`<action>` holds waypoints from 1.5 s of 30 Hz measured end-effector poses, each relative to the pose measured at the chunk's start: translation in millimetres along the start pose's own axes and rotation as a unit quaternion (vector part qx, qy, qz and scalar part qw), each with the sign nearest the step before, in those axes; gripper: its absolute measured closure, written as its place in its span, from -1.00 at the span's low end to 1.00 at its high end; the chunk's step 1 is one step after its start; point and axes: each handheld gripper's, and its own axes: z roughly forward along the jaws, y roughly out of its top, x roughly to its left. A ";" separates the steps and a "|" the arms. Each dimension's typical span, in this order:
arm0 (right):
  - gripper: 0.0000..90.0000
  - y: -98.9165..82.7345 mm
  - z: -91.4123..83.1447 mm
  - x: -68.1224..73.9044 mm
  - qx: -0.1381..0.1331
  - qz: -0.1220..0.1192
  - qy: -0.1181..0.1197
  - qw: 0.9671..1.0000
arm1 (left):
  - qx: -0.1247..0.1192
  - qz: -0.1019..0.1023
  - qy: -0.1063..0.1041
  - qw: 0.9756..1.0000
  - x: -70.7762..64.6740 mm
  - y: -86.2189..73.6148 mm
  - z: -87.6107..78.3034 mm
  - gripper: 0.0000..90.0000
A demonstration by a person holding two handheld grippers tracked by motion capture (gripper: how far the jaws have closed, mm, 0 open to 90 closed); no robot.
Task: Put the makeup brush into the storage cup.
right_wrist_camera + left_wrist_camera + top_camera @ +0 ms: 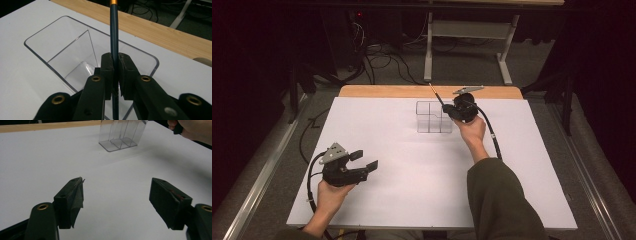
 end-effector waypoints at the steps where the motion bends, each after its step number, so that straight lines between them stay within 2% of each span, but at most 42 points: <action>1: 0.88 -0.2 -0.2 -0.3 0.002 -0.001 0.000 1.000 | 0.000 0.000 0.000 1.000 0.0 0.0 -0.1 -0.39; 6: 0.88 -0.2 0.9 0.6 0.003 -0.006 -0.001 1.000 | 0.000 0.000 0.000 1.000 -0.1 0.0 -0.1 -0.39; 12: 0.88 -2.3 4.6 0.8 0.019 -0.003 -0.003 1.000 | 0.000 0.000 0.001 1.000 -0.2 0.0 -0.1 -0.39; 22: 0.87 -2.6 5.5 1.2 0.023 -0.007 -0.008 1.000 | 0.000 0.000 0.001 1.000 -0.3 0.0 -0.2 -0.39; 32: 0.76 -2.5 4.0 3.4 0.027 -0.008 -0.009 1.000 | -0.001 0.001 0.002 1.000 -0.5 0.2 0.0 -0.39; 37: 0.70 -3.0 0.4 2.5 0.021 -0.003 -0.008 1.000 | -0.001 0.002 0.002 1.000 -0.5 0.3 0.0 -0.39; 45: 0.60 -4.8 -11.3 5.4 0.007 -0.006 -0.008 1.000 | 0.001 0.004 0.002 1.000 -1.2 0.4 0.9 -0.39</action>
